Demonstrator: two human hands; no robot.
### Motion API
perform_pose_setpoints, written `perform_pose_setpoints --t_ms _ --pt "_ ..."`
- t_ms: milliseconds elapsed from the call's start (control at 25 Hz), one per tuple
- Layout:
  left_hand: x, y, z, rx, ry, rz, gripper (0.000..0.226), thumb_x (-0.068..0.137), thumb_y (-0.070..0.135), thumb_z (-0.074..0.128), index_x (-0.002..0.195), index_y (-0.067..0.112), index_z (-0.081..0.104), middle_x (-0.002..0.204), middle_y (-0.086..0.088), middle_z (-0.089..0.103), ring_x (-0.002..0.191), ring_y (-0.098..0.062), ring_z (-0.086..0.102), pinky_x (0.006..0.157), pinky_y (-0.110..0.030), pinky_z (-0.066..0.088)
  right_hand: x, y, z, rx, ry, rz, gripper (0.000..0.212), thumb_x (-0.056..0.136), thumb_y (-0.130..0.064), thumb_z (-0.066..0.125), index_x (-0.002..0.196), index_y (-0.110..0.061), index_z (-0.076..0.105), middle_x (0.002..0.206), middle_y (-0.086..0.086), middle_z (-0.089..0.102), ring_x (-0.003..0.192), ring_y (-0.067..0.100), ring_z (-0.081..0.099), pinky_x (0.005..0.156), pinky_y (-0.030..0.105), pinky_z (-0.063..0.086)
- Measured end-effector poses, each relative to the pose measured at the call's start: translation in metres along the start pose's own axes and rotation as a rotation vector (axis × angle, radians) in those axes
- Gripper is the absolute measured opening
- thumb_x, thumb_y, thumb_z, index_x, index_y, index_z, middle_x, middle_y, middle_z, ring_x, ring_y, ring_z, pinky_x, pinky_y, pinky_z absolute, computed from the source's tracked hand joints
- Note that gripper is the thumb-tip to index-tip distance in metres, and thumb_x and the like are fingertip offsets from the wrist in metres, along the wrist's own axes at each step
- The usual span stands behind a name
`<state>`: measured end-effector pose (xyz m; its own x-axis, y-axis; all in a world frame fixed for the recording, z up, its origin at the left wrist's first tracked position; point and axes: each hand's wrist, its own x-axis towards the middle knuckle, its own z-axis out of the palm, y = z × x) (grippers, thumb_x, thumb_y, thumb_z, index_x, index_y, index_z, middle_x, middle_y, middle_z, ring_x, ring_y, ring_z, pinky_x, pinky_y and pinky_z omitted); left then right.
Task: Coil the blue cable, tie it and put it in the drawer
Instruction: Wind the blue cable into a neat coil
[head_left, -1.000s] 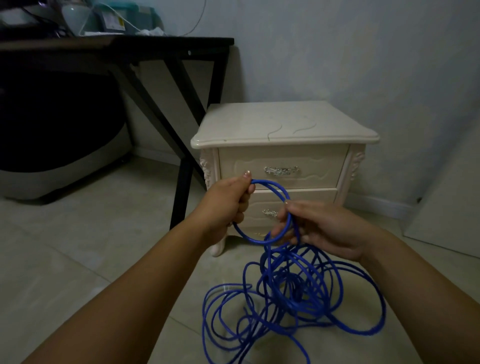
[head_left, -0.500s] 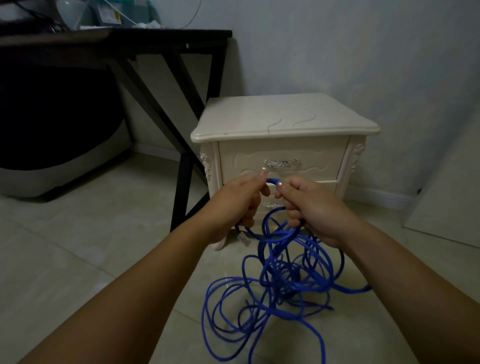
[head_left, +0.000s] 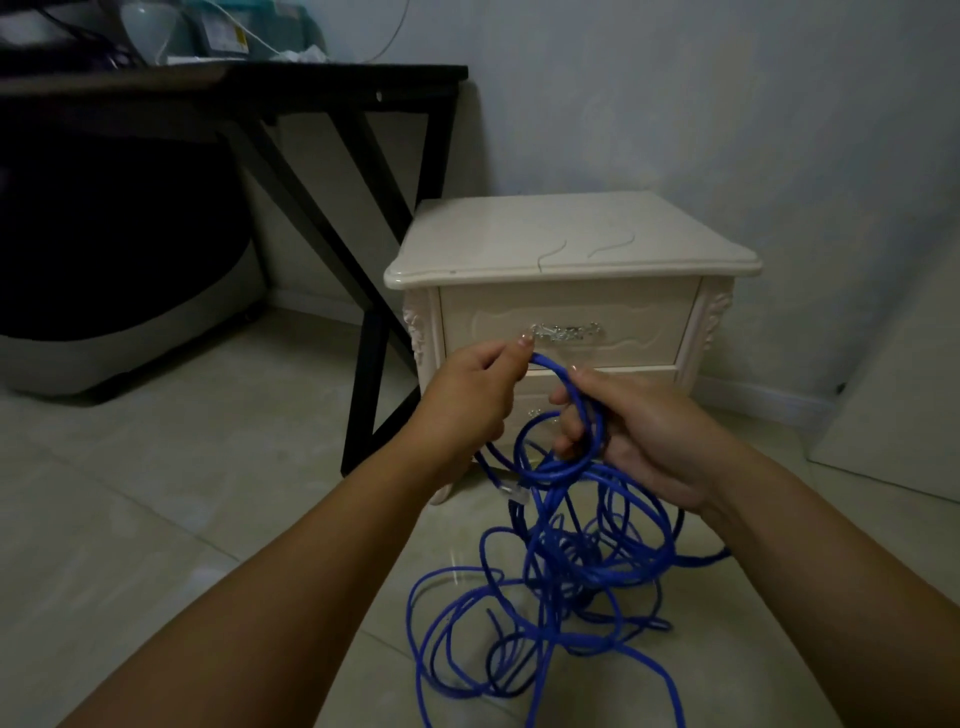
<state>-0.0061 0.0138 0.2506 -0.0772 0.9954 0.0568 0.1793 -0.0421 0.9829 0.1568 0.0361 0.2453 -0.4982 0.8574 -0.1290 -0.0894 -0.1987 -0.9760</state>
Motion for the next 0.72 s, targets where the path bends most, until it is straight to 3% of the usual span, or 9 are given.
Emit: perform_pose_setpoints --t_ms 120,200,360,440,560,640,720 --pt "-0.001 0.001 0.001 -0.069 0.077 -0.029 0.035 0.099 0.042 0.045 0.075 0.017 0.052 0.055 0.005 0.036 0.047 -0.009 0.030 0.046 -0.025 0.028 -0.002 0.005 -0.002 0.094 -0.063 0.062 0.032 0.097 -0.029 0.048 0.100 0.000 0.060 0.076 0.019 0.067 0.088 0.036 0.066 0.091 0.046 0.052" --pt "-0.001 0.002 0.000 -0.093 0.071 -0.030 0.034 0.099 0.040 0.044 0.075 0.017 0.052 0.054 0.005 0.036 0.047 -0.009 0.029 0.046 -0.025 0.027 -0.002 0.003 -0.007 0.062 -0.061 0.091 0.035 0.098 -0.030 0.045 0.101 0.001 0.061 0.076 0.019 0.067 0.089 0.035 0.066 0.091 0.044 0.053" --pt "-0.002 0.003 -0.001 -0.120 0.045 -0.044 0.035 0.100 0.040 0.044 0.076 0.015 0.051 0.055 0.004 0.033 0.047 -0.009 0.026 0.045 -0.025 0.023 -0.003 -0.002 -0.015 0.020 -0.067 0.105 0.030 0.095 -0.024 0.047 0.098 0.001 0.064 0.068 0.012 0.062 0.073 0.027 0.065 0.075 0.033 0.056" --pt "-0.002 0.000 0.002 -0.159 0.018 -0.083 0.035 0.100 0.041 0.043 0.077 0.016 0.052 0.055 0.005 0.032 0.048 -0.009 0.024 0.046 -0.024 0.021 -0.001 0.003 -0.013 0.123 -0.072 0.058 0.019 0.094 -0.018 0.048 0.089 -0.004 0.060 0.061 0.005 0.053 0.063 0.020 0.056 0.074 0.035 0.053" --pt "-0.001 -0.003 0.003 -0.358 -0.017 -0.176 0.043 0.100 0.047 0.039 0.083 0.014 0.060 0.056 0.005 0.037 0.049 -0.008 0.030 0.045 -0.021 0.027 0.005 0.009 -0.011 0.256 -0.026 0.010 0.019 0.099 -0.017 0.044 0.085 -0.009 0.055 0.056 -0.004 0.037 0.046 0.009 0.036 0.061 0.028 0.047" --pt "-0.003 -0.005 0.000 -0.471 -0.005 -0.235 0.052 0.101 0.048 0.033 0.093 0.011 0.069 0.068 0.000 0.054 0.061 -0.012 0.050 0.059 -0.025 0.043 0.007 0.008 -0.011 0.359 0.023 0.002 0.020 0.099 -0.018 0.043 0.083 -0.010 0.053 0.054 -0.006 0.031 0.042 0.006 0.028 0.052 0.024 0.042" --pt "-0.009 -0.009 -0.001 -0.367 -0.035 -0.282 0.037 0.101 0.036 0.037 0.104 0.013 0.067 0.088 -0.004 0.065 0.083 -0.017 0.061 0.078 -0.032 0.051 0.008 0.007 -0.015 0.482 0.065 0.017 0.022 0.099 -0.018 0.043 0.081 -0.010 0.052 0.054 -0.007 0.029 0.041 0.006 0.025 0.047 0.022 0.040"
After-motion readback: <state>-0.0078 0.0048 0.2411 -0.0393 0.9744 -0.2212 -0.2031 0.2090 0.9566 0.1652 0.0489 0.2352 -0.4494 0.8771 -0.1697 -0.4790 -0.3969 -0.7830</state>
